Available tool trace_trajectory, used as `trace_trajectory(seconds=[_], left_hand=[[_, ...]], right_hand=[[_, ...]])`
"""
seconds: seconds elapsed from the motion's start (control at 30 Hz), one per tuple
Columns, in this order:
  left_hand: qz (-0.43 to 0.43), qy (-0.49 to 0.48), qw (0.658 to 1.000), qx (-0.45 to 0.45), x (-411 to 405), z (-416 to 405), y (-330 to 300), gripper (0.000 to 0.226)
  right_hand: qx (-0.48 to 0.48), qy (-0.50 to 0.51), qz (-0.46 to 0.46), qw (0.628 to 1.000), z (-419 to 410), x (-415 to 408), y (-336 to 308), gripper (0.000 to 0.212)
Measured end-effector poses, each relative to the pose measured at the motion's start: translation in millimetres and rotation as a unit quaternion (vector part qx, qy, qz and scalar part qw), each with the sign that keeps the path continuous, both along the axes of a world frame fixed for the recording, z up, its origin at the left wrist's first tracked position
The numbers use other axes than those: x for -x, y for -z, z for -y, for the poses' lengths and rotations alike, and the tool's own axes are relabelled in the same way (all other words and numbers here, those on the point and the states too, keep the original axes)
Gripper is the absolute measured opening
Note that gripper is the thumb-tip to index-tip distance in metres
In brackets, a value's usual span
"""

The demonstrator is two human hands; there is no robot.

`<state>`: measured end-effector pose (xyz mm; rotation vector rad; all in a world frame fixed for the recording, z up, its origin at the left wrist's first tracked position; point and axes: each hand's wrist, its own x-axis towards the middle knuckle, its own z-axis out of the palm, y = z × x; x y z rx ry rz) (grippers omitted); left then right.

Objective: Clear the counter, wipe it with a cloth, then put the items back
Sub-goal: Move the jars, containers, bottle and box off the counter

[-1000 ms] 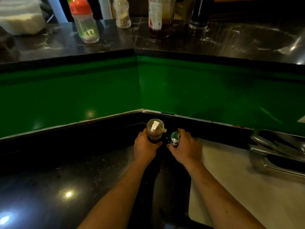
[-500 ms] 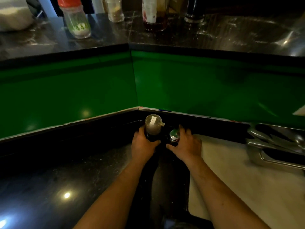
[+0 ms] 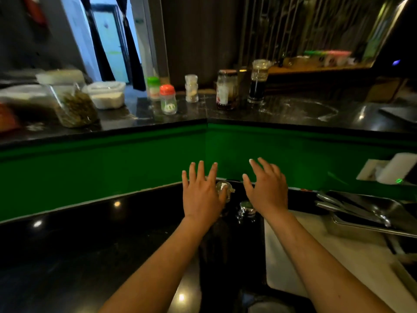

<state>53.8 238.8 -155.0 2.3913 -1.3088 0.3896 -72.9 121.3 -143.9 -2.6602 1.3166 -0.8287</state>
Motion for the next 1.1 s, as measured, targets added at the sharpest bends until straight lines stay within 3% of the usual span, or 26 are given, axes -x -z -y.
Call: trace_trajectory(seconds=[0.27,0.53,0.87,0.97,1.1], left_hand=[[0.093,0.013,0.993,0.070,-5.4,16.5,-122.9,0.073],[0.135,-0.003,0.987,0.083,-25.9,82.5,-192.9,0.073],[0.071,-0.036,0.995,0.054,-78.6,191.9,-191.3,0.088],[-0.015,-0.034,0.994,0.106,-87.2,217.3,-180.6,0.091],[-0.104,-0.010,0.968,0.227,-90.8,236.7,-161.3,0.070]], right_hand=[[0.088,-0.004,0.093,0.992,5.5,-4.0,-110.7,0.054],[0.093,0.001,0.138,0.986,62.3,-24.6,-172.7,0.056],[0.009,-0.007,0.172,0.985,178.9,-82.4,-181.8,0.076],[-0.014,-0.007,0.206,0.978,209.8,-107.0,-179.3,0.090],[-0.059,-0.007,0.227,0.972,246.1,-134.6,-175.7,0.098]])
